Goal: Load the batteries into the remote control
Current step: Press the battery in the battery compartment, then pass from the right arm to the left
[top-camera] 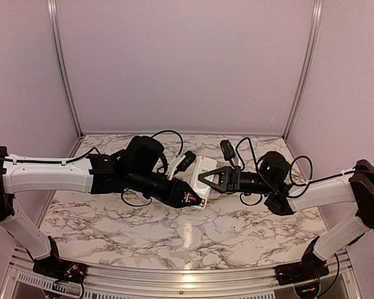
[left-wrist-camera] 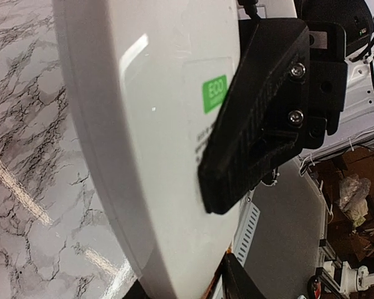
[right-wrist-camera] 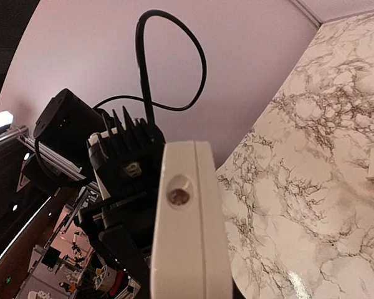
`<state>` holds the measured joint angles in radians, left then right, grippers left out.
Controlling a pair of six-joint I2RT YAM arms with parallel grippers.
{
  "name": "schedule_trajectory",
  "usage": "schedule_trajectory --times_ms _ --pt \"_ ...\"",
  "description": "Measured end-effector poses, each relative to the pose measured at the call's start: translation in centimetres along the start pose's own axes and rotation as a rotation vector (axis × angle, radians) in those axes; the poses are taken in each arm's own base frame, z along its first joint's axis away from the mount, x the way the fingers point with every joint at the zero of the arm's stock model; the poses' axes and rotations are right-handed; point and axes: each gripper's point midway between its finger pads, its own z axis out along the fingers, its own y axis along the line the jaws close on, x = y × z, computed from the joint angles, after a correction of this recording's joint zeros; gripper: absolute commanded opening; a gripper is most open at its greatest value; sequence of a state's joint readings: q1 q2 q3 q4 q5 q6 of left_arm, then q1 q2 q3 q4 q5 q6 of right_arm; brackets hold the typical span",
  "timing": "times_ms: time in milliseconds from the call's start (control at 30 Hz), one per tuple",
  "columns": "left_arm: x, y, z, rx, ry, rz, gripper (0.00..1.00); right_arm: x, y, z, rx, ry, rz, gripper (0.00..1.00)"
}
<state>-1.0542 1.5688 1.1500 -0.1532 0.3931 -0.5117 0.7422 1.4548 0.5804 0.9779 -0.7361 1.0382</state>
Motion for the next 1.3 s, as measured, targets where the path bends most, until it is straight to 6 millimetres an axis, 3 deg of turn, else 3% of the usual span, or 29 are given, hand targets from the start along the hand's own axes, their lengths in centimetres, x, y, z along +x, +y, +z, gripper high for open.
schedule_trajectory --times_ms 67,167,267,500,733,967,1067,1300 --pt "0.0 0.0 0.0 -0.001 0.001 0.0 0.28 0.1 0.0 0.0 -0.002 0.003 -0.004 0.0" --pt "0.0 0.0 0.0 0.002 0.003 0.005 0.55 0.1 0.0 0.0 -0.002 0.004 -0.009 0.0" --pt "0.1 0.3 0.1 -0.008 -0.003 0.021 0.57 0.0 -0.2 0.0 0.007 0.001 0.012 0.0" --pt "0.6 0.3 0.0 0.047 -0.054 0.017 0.5 0.0 0.0 0.0 0.003 0.0 0.021 0.0" --pt "-1.9 -0.8 -1.1 0.156 -0.178 0.008 0.47 -0.3 1.1 0.0 -0.044 -0.003 0.025 0.0" --pt "-3.9 -2.0 -2.2 0.241 -0.259 0.001 0.2 -0.6 2.1 0.0 -0.081 -0.011 0.018 0.01" --pt "-4.0 -2.3 -2.4 0.268 -0.257 -0.014 0.12 -0.6 2.6 -0.1 -0.099 -0.009 -0.005 0.11" --pt "-3.3 -3.2 -2.6 0.328 -0.216 0.025 0.02 -0.3 3.1 -0.1 -0.109 0.012 -0.034 0.45"
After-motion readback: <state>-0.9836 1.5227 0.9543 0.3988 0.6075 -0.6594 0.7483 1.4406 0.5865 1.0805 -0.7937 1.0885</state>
